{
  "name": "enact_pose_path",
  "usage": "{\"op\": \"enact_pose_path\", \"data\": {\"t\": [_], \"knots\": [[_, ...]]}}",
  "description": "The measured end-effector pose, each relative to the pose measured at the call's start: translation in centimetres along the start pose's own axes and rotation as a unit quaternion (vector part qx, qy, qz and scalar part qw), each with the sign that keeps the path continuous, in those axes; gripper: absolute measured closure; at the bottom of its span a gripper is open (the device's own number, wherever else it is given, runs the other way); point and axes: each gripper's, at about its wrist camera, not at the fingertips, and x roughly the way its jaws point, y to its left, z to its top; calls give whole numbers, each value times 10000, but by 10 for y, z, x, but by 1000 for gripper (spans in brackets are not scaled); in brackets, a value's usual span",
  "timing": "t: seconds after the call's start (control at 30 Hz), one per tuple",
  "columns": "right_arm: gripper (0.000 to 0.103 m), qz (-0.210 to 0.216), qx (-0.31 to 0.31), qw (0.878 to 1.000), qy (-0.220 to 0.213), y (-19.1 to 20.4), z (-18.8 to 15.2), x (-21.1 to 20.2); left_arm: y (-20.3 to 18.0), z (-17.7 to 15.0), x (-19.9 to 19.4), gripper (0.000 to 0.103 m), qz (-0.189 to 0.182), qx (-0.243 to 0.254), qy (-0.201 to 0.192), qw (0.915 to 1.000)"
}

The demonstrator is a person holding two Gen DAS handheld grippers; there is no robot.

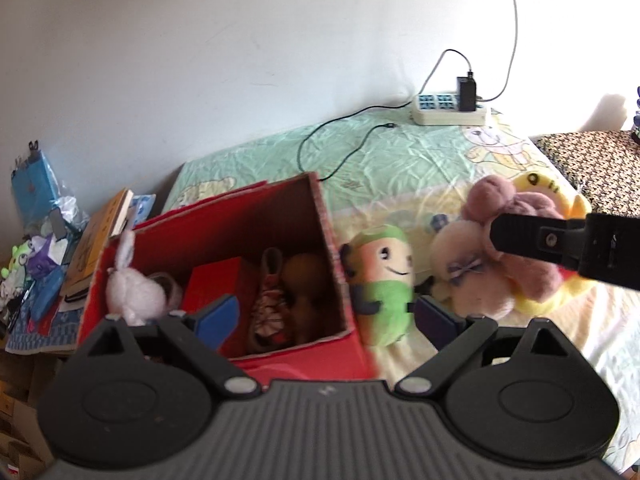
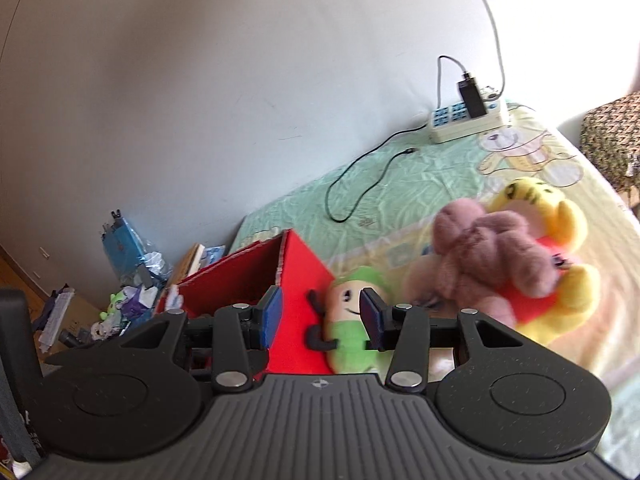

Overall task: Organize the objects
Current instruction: 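Move the right gripper back to the mauve teddy bear on the yellow cushion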

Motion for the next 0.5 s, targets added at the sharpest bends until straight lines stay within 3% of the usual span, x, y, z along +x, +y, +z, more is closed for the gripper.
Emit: {"op": "enact_pose_path", "data": {"t": [0.23,0.33,0.5], "knots": [[56,-182,35,9998,-29,-35,6,-17,-47,6,-1,7,11,205,-3,9998],[56,-199,103,9997,-21,-50,9,-20,-60,9,1,2,42,276,41,9996],[56,-183,249,9995,78,-68,11,-19,-75,11,4,2,114,348,125,9993]]}}
